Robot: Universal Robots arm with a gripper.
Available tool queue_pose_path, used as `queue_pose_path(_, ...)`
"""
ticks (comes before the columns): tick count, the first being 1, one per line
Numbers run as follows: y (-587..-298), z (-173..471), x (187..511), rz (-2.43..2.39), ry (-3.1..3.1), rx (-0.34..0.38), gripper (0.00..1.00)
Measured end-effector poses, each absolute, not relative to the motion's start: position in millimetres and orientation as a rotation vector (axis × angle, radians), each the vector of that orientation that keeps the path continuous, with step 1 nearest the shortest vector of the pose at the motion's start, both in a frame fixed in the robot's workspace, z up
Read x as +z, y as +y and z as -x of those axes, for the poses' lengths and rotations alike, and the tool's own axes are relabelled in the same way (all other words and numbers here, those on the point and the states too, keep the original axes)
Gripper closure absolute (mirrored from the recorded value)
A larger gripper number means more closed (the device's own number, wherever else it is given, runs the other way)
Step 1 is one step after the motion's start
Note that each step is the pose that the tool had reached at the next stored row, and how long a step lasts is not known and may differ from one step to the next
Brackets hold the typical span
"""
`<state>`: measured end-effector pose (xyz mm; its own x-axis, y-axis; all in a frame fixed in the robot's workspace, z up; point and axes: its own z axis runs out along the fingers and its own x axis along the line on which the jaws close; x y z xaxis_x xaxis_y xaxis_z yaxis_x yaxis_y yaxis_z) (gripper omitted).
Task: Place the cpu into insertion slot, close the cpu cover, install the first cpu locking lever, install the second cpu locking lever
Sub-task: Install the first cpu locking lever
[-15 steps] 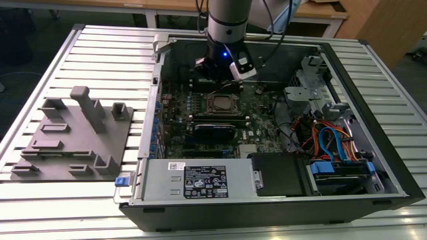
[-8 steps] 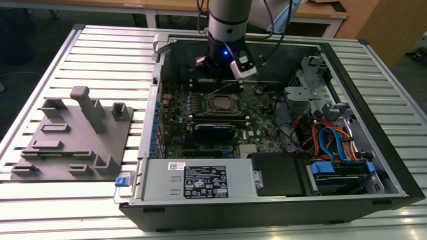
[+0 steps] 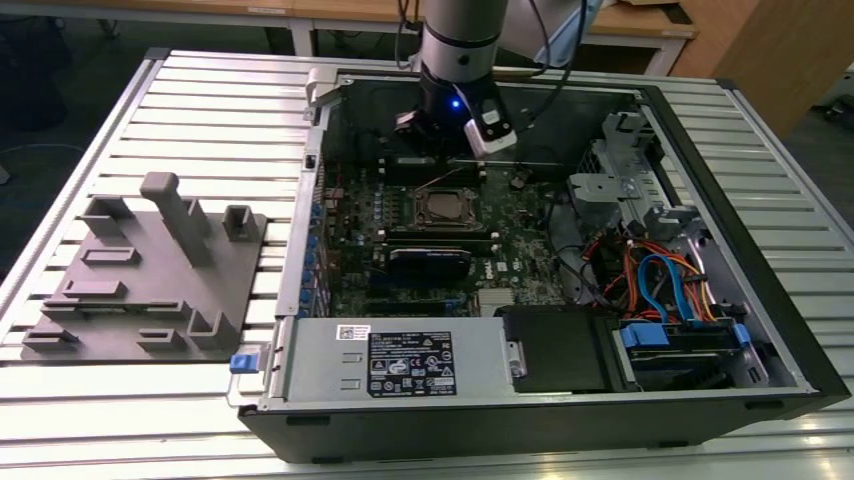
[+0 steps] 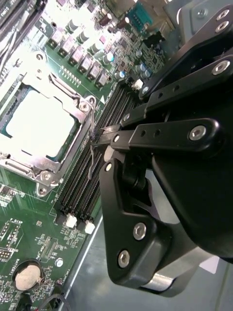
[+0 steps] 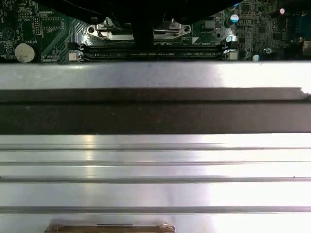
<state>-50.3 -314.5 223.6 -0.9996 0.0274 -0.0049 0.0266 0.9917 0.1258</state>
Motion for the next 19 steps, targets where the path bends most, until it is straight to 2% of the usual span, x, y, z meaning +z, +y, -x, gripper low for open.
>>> queue_pose_path(19,-312,35,219,-0.042,3.129,0.188,0.9)
